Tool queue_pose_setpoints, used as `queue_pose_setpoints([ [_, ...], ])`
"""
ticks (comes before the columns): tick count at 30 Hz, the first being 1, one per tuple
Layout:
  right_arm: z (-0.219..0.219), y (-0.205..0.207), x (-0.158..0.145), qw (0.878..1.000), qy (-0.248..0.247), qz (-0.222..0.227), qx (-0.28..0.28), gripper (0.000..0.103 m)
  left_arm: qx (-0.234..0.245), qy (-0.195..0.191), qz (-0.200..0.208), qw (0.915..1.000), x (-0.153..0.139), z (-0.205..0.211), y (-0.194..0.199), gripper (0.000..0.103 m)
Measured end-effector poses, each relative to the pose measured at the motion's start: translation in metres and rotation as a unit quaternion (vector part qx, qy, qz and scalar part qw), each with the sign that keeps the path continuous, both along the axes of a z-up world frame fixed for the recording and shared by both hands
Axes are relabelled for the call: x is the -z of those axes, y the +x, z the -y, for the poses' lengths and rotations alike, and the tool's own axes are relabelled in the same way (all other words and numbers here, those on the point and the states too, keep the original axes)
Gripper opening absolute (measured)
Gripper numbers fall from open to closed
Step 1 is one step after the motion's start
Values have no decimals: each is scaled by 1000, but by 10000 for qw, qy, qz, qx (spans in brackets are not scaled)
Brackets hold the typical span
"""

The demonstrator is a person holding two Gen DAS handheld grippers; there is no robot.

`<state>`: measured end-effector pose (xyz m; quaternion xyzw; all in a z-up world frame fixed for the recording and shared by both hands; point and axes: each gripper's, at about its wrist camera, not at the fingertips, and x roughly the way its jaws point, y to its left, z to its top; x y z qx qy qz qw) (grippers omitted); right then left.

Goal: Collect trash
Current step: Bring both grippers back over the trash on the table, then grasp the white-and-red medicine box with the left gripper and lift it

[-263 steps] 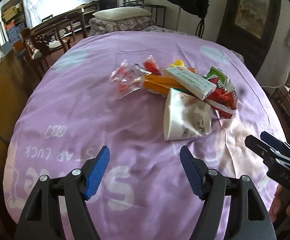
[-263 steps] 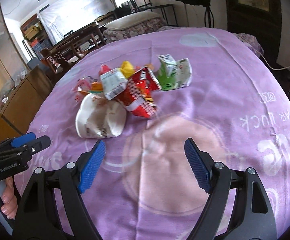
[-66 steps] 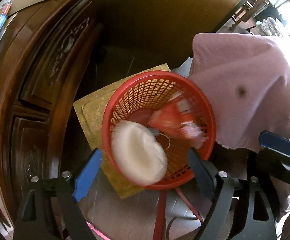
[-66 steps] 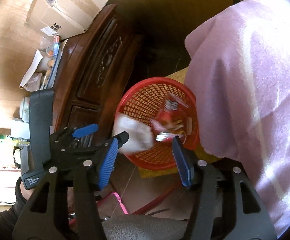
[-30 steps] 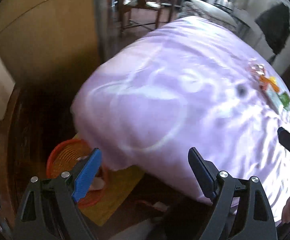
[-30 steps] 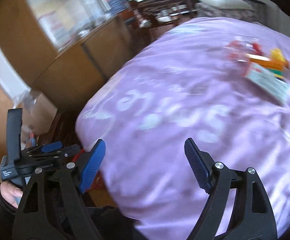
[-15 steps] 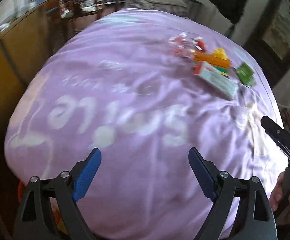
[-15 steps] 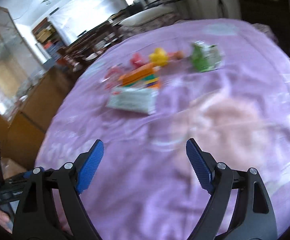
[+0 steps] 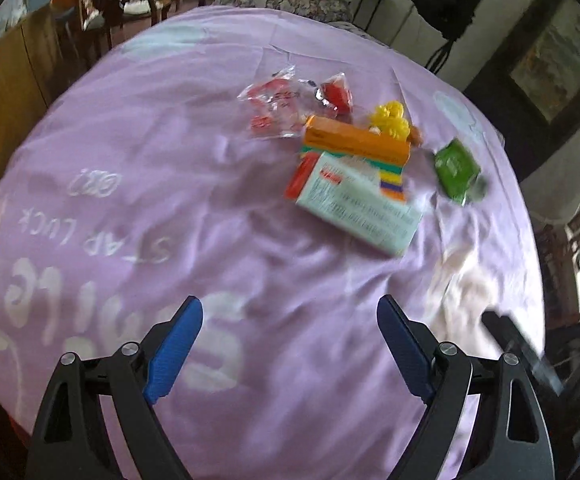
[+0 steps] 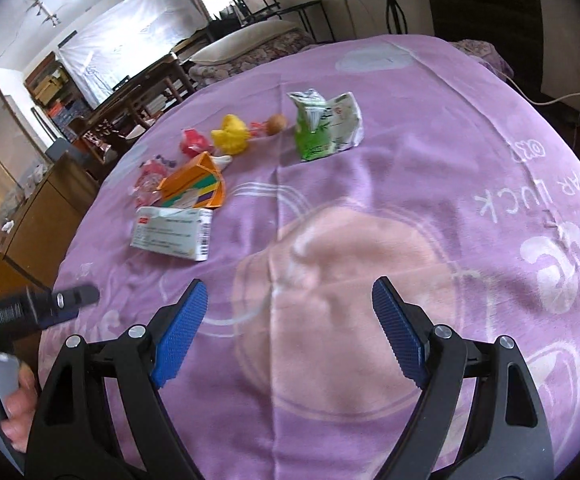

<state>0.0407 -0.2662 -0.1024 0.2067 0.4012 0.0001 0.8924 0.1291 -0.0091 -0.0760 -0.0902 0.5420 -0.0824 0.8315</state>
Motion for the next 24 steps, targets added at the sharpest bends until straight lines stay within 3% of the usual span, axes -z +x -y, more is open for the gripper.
queue_pose_setpoints([
  [4,12,-1,3,9999,99,-25,79,82,-387,-279,-304,9984,2,9,28,87],
  [7,18,-6,3,9998,29,-40,180,82,-668,-704,-633,9933,4,15,50,87],
  [11,28,-10,2,9996,-59,-11,261,85,-828,-537,-722,9925,4,34,70,87],
  [15,35,-9,4,9996,61,-32,264,85,-945,-742,-1133,9863,18,49,84,87],
  [18,34,-9,8,9997,73,-60,205,85,-1124,-592,-1131,9854,27,55,88,87],
  [24,29,-9,12,9999,43,-131,93,85,-1209,-763,-1464,9788,47,64,96,82],
])
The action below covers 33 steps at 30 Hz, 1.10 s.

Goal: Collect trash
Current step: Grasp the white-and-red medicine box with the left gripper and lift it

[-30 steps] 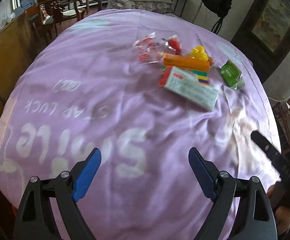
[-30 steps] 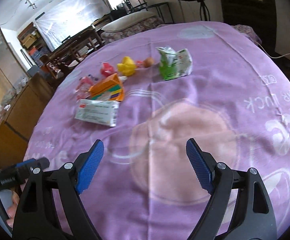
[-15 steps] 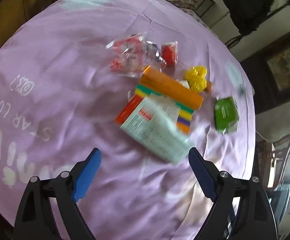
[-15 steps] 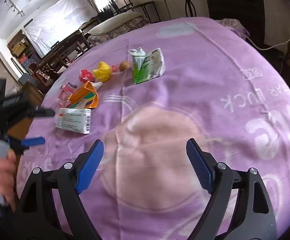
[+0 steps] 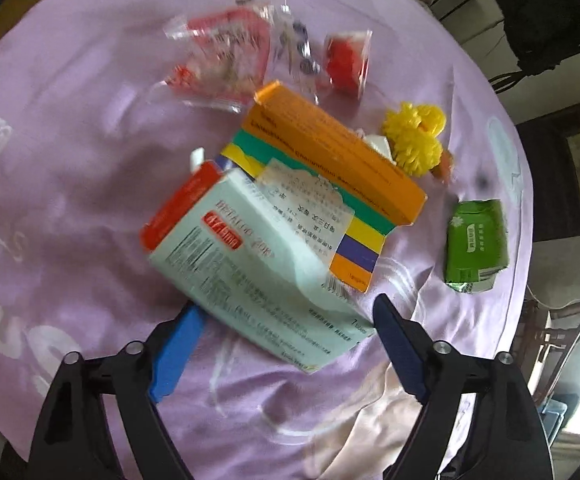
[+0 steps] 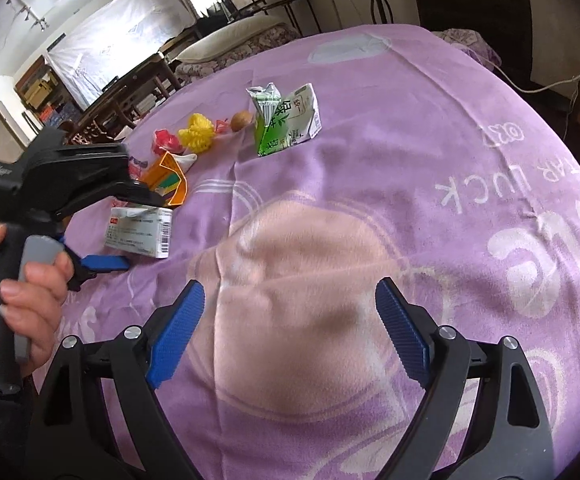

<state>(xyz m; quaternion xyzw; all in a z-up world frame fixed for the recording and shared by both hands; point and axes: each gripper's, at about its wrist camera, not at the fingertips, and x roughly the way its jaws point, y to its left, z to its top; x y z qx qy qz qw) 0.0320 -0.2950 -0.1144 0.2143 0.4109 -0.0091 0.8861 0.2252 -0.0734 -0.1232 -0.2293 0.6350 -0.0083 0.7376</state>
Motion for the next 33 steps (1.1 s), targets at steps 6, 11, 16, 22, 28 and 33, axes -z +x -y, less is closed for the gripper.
queue_pose_setpoints([
  [6,2,-4,-4,10000,21,46,19,85,-132,-58,-72,9999,6,2,0,75],
  [11,3,-9,-6,10000,37,35,50,85,149,-6,253,9996,-3,-8,-13,55],
  [16,-1,-16,-13,9999,-71,100,59,85,430,-12,458,9980,-15,-32,-41,55],
  [22,-14,-15,-18,9999,-123,98,-56,85,706,271,835,9936,-29,-59,-74,55],
  [28,-33,-12,-16,9994,-270,0,-229,85,1172,449,769,9891,-15,-77,-99,55],
  [33,-45,-10,-15,9986,-392,-69,-345,85,1380,497,771,9862,-7,-84,-104,56],
])
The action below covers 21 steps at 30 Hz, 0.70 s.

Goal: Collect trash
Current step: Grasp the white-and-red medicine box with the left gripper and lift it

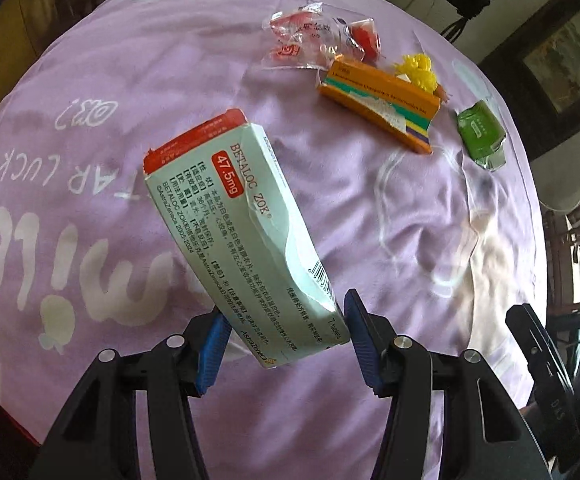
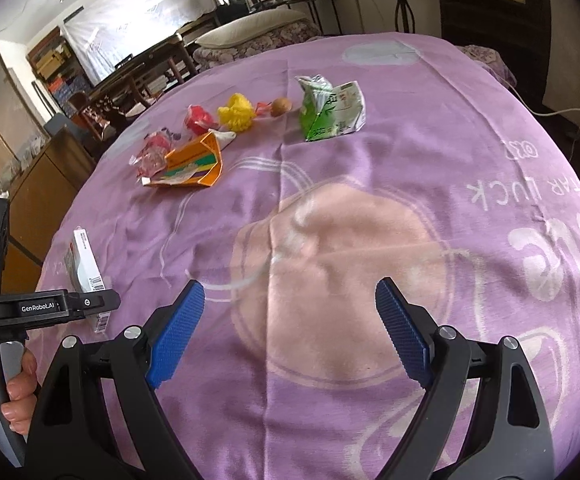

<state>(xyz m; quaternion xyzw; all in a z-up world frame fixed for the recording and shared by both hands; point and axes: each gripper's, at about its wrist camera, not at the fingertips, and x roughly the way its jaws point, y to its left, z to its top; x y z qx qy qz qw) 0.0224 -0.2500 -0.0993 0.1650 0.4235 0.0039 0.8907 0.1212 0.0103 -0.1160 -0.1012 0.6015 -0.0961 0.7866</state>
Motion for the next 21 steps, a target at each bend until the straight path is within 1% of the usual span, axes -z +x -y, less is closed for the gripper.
queue_pose_setpoints([
  [3,-5,1,0,10000,-31,-9,-30,85,73,-39,-139,9999,5,-4,3,56],
  [4,-6,2,0,10000,-39,-16,-43,85,93,-60,-191,9998,8,-3,7,59],
  [5,-7,3,1,10000,-45,-23,-60,85,118,-115,-240,9996,8,-3,9,65],
  [7,-10,4,2,9999,-74,-40,-98,85,161,-249,-318,9991,8,-1,12,74],
  [9,-12,5,2,9999,-105,-59,-113,85,124,-232,-320,9991,8,1,15,76],
  [11,-13,6,3,9998,-103,-73,-121,85,24,-121,-260,9996,9,2,20,77],
  [12,-13,6,4,9998,-100,-78,-121,85,-75,-36,-233,9997,11,0,24,77],
  [15,-13,7,6,9998,-103,-98,-135,85,-316,7,-210,9993,14,-2,33,77],
  [17,-12,7,7,9998,-114,-115,-138,85,-365,68,-178,9992,14,-2,35,76],
  [18,-11,7,7,9998,-112,-119,-131,85,-395,164,-135,9990,14,-1,35,75],
  [19,-11,7,6,9998,-111,-119,-122,85,-420,249,-88,9988,13,-1,35,66],
  [20,-9,7,6,9998,-106,-113,-103,85,-427,339,6,9985,12,-1,34,52],
  [21,-8,7,6,9999,-103,-106,-88,85,-400,371,69,9985,11,3,35,47],
])
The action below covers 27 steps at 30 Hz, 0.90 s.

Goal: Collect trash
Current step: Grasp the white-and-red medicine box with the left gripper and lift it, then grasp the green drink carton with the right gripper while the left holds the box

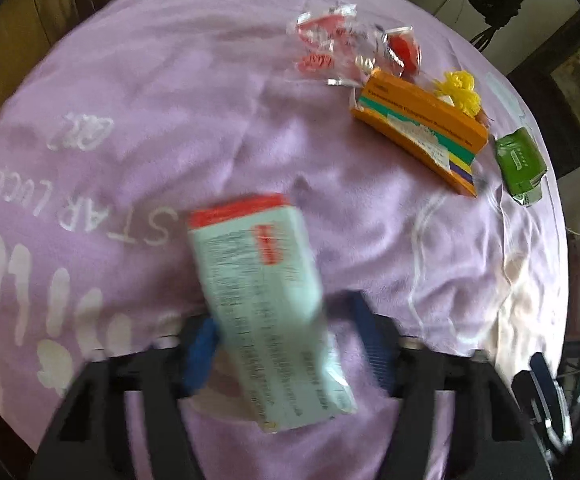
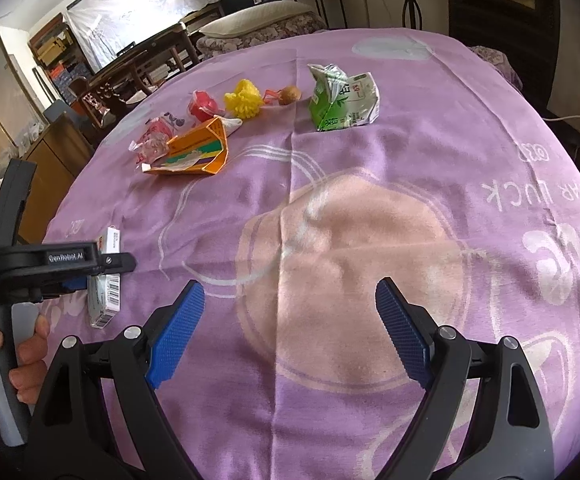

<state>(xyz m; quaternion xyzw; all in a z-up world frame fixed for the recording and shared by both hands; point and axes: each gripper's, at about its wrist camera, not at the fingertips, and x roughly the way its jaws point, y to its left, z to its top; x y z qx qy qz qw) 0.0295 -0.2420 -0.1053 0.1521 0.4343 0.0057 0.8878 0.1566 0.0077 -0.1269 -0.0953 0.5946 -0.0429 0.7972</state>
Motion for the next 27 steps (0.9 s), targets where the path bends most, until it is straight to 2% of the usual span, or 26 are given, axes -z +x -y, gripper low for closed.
queue_pose_setpoints([
  [8,19,21,-9,9991,-341,125,198,85,350,-74,172,9992,-9,-5,-18,46],
  [12,28,57,-20,9969,-761,203,87,85,452,-210,232,9985,-16,-14,-27,46],
  [18,42,117,-23,9955,-945,26,95,85,387,-218,522,9976,-29,-31,-40,47],
  [22,46,143,-22,9946,-1018,9,203,84,436,-318,489,9973,-29,-44,-44,47],
  [24,46,154,-22,9942,-1044,42,248,81,448,-308,471,9974,-27,-44,-42,47],
  [26,46,165,-21,9949,-986,20,231,70,415,-294,468,9976,-24,-46,-42,47],
  [27,46,171,-19,9958,-895,-26,212,69,384,-296,456,9978,-23,-48,-41,47],
])
